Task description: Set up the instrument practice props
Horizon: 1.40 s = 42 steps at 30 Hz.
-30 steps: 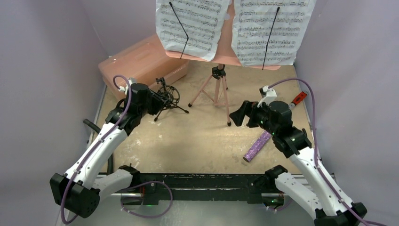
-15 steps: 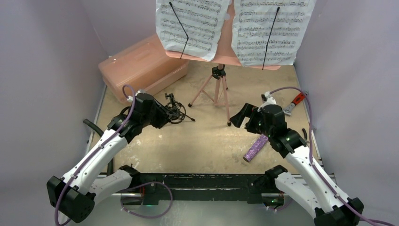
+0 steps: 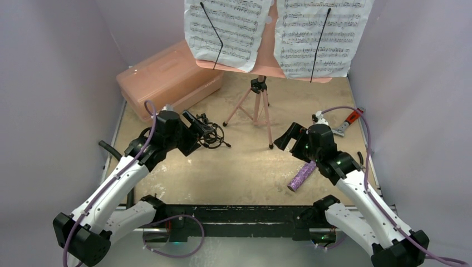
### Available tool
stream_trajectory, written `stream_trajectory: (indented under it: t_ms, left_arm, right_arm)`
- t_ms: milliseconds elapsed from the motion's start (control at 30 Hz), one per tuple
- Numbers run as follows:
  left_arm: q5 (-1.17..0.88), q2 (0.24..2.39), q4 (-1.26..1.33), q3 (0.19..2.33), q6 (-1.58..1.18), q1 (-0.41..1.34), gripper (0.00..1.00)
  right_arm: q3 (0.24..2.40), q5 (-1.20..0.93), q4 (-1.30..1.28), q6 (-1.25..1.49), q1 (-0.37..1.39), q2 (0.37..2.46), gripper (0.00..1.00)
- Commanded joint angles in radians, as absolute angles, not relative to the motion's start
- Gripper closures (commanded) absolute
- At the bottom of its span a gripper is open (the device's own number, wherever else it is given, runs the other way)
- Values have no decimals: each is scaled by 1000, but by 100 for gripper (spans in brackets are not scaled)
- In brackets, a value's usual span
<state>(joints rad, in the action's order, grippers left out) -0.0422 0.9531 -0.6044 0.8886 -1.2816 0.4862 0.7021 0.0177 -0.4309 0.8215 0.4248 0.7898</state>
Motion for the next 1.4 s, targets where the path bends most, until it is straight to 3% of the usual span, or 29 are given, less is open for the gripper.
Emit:
stream_trajectory:
  t_ms: [0, 333, 667, 900, 1200, 1367]
  left_arm:
    - [-23, 917, -573, 905, -1261, 491, 20]
    - [-2, 823, -426, 899, -1134, 489, 18]
    - [83, 772, -303, 926, -1045, 489, 12]
    - [116, 795, -277, 966, -1051, 489, 11]
    - [97, 852, -229, 986, -1058, 490, 11]
    - [92, 859, -202, 982, -1061, 489, 11]
  right_arm:
    - [698, 79, -453, 855, 424, 812, 2]
    - [662, 184, -531, 924, 369, 894, 2]
    - [602, 217, -618, 878, 58, 923, 3]
    - [588, 247, -593, 906, 2, 1033, 5]
    - [632, 271, -427, 854, 2, 1193, 33]
    - [636, 292, -404, 829, 2, 1228, 63]
